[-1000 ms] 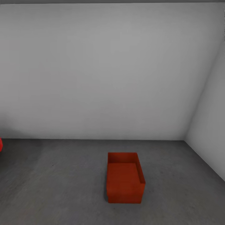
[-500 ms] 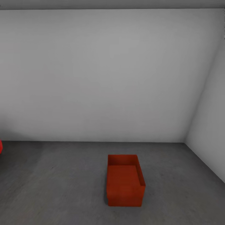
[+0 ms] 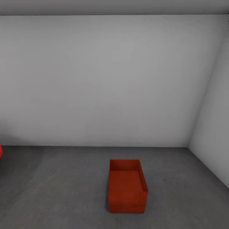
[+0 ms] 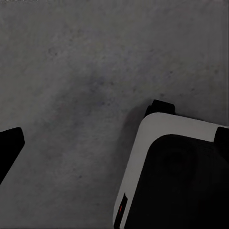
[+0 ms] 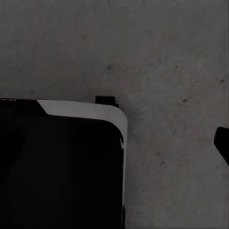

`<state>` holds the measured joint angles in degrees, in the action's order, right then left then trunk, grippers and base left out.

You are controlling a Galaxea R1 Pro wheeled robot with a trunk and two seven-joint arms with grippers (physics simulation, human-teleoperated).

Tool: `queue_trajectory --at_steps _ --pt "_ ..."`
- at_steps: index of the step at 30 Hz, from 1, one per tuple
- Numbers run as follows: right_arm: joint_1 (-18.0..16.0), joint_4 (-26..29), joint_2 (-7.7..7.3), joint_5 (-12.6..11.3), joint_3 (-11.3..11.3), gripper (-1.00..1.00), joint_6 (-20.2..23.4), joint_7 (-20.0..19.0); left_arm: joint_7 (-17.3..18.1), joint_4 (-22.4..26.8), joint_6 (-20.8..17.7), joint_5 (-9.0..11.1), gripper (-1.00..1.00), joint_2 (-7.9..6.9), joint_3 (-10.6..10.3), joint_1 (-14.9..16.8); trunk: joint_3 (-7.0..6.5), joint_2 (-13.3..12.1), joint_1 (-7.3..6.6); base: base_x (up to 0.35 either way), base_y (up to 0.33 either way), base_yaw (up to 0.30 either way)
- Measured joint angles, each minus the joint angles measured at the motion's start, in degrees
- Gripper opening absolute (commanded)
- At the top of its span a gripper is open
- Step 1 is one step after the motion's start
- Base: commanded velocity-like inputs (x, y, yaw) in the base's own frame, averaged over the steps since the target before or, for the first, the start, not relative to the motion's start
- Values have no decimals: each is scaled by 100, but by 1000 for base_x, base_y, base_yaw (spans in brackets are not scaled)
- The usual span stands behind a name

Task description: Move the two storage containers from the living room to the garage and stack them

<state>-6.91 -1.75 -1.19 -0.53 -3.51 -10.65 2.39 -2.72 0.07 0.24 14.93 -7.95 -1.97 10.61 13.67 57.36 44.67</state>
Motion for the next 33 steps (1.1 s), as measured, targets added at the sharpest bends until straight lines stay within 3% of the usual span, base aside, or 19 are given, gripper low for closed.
queue_trajectory --at_steps 4,5,6,8,12,15,33 --pt "4 2 -35 19 0 100 -9 -10 1 4 6 10 100 2 5 0 -37 0 0 0 0 -1" --pt "4 1 -70 22 1 100 -10 -11 1 6 7 11 100 3 9 0 -46 0 0 0 0 0" --pt "20 0 -237 34 7 100 -19 -12 1 20 10 8 100 4 15 0 -55 0 0 0 0 0" --pt "21 0 -265 43 -4 100 -20 -14 0 27 60 4 100 10 15 0 -73 0 0 0 0 0" --pt "22 2 -275 45 -6 100 -21 -14 0 24 672 -9 100 121 9 -1 -110 0 0 0 0 0" --pt "23 0 -267 45 -8 100 -21 -10 0 30 820 -30 100 164 6 -1 -137 0 0 0 0 0" --pt "23 8 -162 -8 21 100 50 -66 0 31 874 -30 100 179 9 -1 -302 0 0 0 0 -40"
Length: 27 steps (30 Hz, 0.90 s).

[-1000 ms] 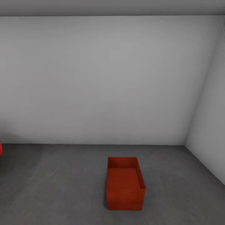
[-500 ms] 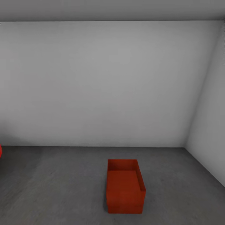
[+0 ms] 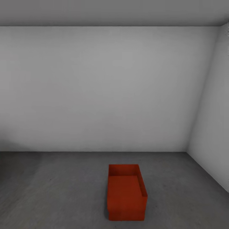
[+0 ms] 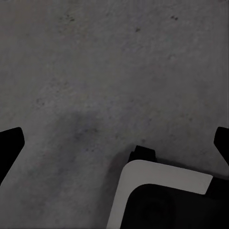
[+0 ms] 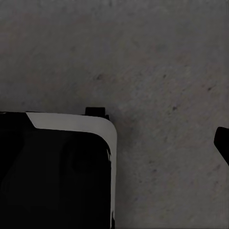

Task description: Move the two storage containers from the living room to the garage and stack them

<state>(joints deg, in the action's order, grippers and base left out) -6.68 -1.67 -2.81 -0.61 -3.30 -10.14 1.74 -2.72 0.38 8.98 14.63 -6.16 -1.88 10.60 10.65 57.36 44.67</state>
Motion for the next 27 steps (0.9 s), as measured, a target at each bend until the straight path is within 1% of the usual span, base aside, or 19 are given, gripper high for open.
queue_trajectory --at_steps 5,20,27 --pt "0 0 7 -3 2 100 -11 2 0 0 0 0 100 0 0 0 -46 0 0 0 0 -47" --pt "0 2 3 1 3 100 -18 2 0 1 0 -1 100 0 0 0 -181 -1 0 0 0 -3" --pt "0 6 13 10 -3 100 -13 7 0 1 0 0 100 0 0 -1 -196 -1 0 0 0 0"
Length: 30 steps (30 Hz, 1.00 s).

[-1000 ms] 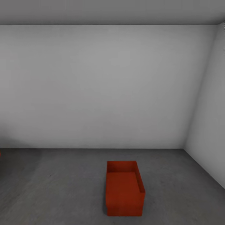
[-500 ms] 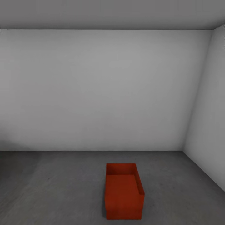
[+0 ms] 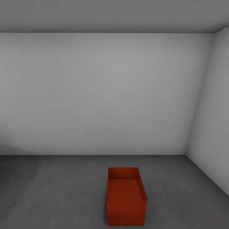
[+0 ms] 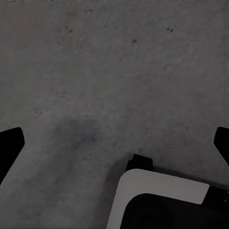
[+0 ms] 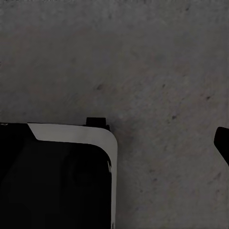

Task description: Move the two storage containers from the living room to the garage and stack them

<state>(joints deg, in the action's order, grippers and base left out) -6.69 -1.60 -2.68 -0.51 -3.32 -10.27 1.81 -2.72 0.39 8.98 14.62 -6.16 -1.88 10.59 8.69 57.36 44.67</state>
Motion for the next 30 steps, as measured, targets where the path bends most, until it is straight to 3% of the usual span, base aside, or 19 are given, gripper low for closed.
queue_trajectory --at_steps 13,30 --pt "0 2 3 93 -50 100 7 -12 0 1 0 -1 100 0 0 0 -2 0 0 0 0 0" --pt "0 2 -4 33 -24 100 12 20 0 5 0 0 100 0 0 0 -2 0 0 0 0 0"
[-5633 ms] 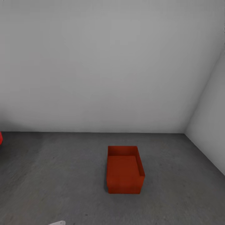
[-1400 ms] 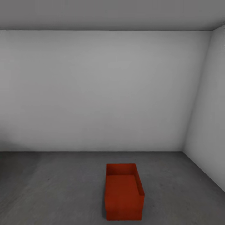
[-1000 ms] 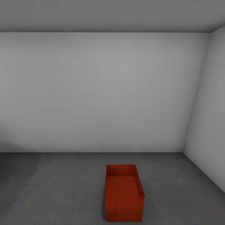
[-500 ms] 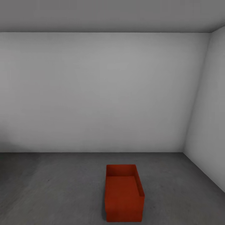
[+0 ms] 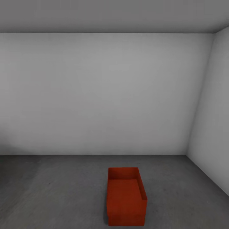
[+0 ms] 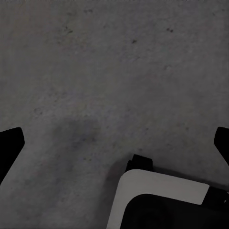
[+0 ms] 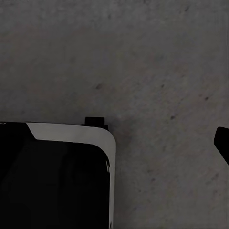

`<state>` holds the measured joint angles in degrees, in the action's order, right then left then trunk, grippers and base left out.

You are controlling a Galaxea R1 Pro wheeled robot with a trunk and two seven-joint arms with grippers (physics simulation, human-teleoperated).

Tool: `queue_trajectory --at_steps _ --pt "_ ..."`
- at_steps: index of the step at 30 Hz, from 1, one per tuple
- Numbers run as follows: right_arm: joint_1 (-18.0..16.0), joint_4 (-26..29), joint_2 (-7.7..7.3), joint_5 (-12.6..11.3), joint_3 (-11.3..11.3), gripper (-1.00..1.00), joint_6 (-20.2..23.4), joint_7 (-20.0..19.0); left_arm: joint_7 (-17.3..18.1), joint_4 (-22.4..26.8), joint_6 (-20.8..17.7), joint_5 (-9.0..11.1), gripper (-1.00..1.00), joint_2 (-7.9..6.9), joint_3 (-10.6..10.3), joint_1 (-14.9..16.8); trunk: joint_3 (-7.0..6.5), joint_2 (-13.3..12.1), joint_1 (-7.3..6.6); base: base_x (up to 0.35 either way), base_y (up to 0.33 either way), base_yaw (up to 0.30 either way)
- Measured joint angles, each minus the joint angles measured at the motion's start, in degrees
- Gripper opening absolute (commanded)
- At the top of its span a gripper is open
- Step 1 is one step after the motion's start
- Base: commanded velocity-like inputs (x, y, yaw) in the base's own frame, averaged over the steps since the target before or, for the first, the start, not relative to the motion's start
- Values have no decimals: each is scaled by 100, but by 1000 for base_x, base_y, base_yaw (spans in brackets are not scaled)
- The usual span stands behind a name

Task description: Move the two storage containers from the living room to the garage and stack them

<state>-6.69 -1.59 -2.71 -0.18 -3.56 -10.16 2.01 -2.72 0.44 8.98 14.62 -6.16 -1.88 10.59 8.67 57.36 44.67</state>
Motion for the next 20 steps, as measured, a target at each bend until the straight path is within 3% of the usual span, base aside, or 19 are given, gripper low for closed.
queue_trajectory --at_steps 20 --pt "0 0 -2 34 4 100 11 42 0 1 0 0 100 0 0 0 0 0 0 0 0 0"
